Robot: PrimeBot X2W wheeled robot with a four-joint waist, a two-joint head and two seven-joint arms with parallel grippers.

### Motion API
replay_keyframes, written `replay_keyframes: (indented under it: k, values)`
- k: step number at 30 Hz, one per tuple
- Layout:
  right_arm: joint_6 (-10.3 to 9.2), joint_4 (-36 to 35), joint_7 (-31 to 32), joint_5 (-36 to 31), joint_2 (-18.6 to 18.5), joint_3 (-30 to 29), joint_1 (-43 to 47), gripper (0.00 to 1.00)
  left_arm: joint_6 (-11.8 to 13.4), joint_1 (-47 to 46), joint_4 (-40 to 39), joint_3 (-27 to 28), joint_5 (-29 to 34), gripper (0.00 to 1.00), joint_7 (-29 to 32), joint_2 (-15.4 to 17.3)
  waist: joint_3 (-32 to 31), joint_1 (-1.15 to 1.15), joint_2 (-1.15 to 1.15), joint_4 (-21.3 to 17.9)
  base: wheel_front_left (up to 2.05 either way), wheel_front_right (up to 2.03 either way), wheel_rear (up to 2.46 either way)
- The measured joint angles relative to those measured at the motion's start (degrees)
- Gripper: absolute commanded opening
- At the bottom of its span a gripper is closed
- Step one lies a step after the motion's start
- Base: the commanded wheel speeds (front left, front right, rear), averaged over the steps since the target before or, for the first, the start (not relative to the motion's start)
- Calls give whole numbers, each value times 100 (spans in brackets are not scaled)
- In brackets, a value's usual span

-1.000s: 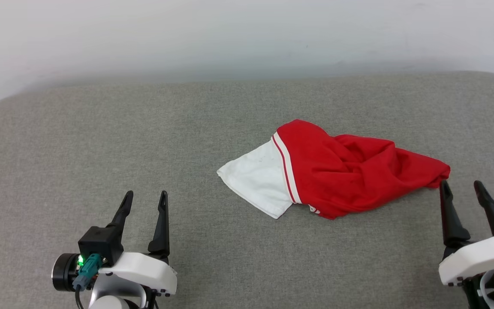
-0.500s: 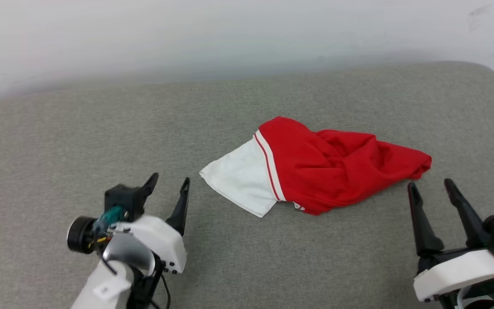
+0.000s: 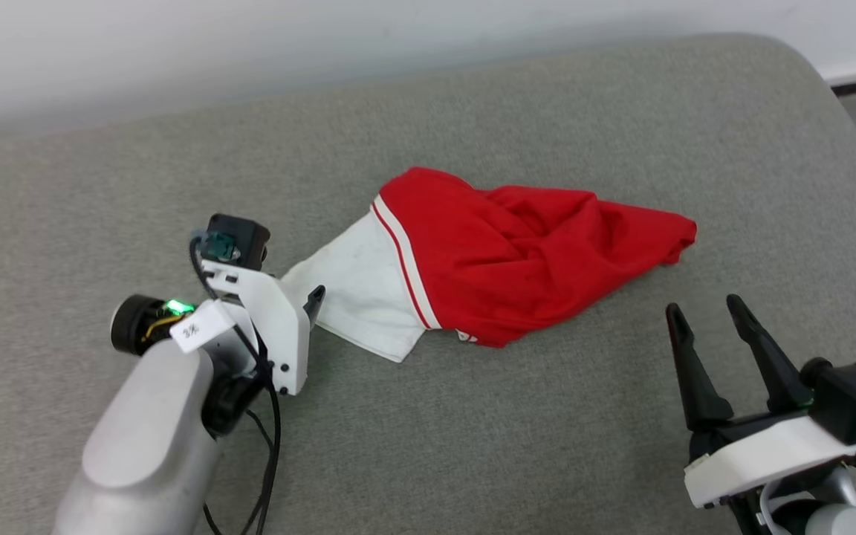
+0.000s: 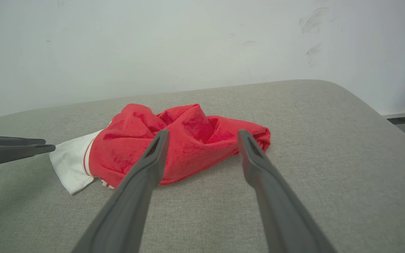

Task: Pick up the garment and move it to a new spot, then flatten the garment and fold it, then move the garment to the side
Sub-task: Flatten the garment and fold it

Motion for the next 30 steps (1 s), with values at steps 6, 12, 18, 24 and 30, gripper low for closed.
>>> replay_keyframes:
  k: [6, 12, 18, 24, 30]
  values:
    - [0, 176, -131, 137, 2, 113, -227, 100, -159, -609, 775, -196, 7, 100, 601, 135, 382, 1, 0, -196, 0, 0, 0]
    - [0, 286, -223, 176, 2, 21, -289, 100, -345, -937, 1096, -625, -219, 40, 1229, 172, 512, 0, 0, -268, 0, 0, 0]
    - [0, 375, -263, 248, 3, -10, -332, 100, -416, -1005, 1104, -1131, -291, 0, 1072, 218, 475, 0, 0, -196, 0, 0, 0]
    - [0, 458, -260, 292, 4, -80, -296, 100, -421, -853, 911, -1288, -77, 0, 265, 427, 259, 0, 0, -105, 0, 0, 0]
    - [0, 439, -141, 294, 4, -311, -38, 100, -175, -383, -121, -1162, 44, 0, -107, 842, -22, 0, 0, 141, 0, 0, 0]
